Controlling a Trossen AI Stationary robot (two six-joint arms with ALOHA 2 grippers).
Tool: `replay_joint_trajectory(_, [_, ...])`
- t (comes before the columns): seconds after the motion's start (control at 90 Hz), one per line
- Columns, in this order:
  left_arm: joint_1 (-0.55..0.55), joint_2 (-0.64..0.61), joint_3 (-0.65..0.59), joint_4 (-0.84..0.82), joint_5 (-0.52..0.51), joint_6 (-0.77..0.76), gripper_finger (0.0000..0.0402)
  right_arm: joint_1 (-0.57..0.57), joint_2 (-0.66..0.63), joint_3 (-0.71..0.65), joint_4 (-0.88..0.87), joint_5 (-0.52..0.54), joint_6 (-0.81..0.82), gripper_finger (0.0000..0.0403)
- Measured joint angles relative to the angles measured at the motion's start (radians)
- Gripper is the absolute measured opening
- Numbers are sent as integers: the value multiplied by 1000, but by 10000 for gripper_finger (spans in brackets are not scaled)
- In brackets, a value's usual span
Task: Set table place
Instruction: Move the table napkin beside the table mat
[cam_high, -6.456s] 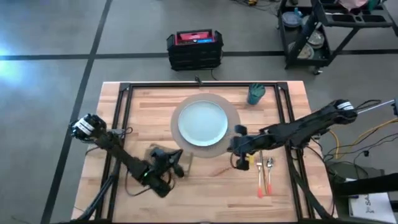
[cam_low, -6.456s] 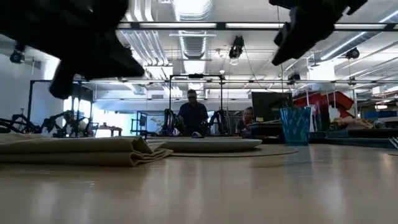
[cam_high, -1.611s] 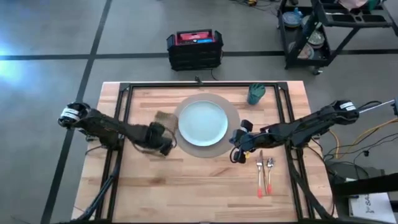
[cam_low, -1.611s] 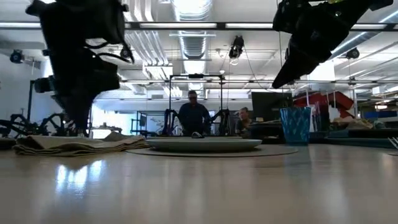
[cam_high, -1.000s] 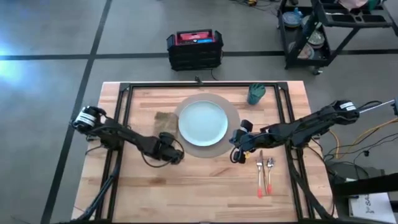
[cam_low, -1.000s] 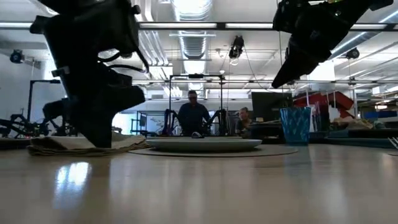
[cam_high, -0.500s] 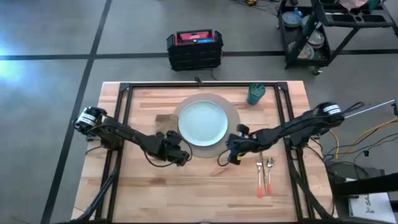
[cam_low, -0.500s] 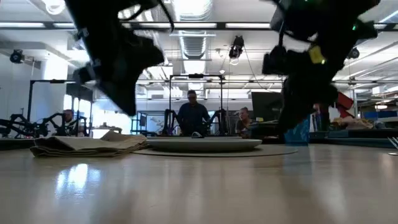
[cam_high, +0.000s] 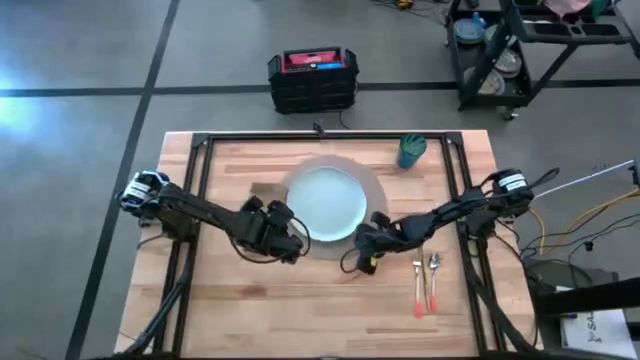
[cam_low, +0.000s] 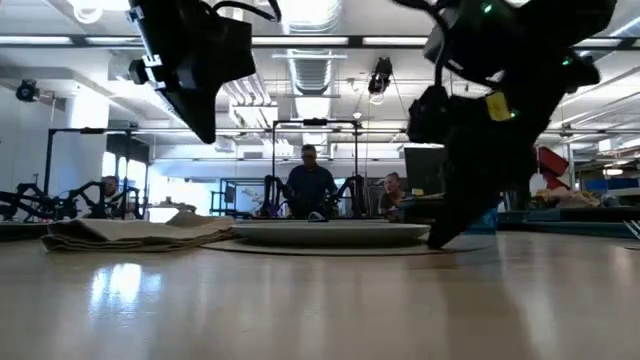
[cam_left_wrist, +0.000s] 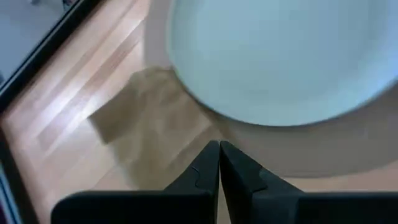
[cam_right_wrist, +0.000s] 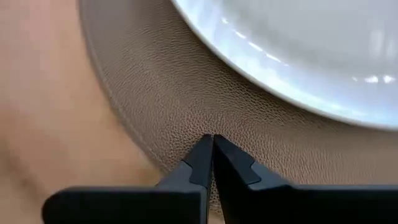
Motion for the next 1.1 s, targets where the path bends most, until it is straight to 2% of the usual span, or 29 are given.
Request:
replay_joint_trajectory(0.144, [0,0,-15,2,-3,-12,0,63,1,37,-17,-19,18,0])
replay_joint_trajectory(0.322, [-3,0,-32,3,-3,-36,0,87,10,81,-63,-16,22,0])
replay_joint_trajectory(0.5, [-31,-1,-128,10,42,-142,0,120,3,169,-293,104,71,0])
replay_joint_trajectory(0.622, [-33,-1,-249,37,139,-235,0,160,2,261,-513,202,120,0])
replay_joint_trajectory(0.756, [-36,-1,-374,150,254,-292,0,197,0,362,-695,278,142,0])
replay_joint_trajectory(0.911, [-48,-7,-450,308,293,-301,0,221,-3,444,-771,324,128,0])
replay_joint_trajectory(1.1, [-115,-2,-403,343,316,-364,0,225,-15,464,-793,334,112,0])
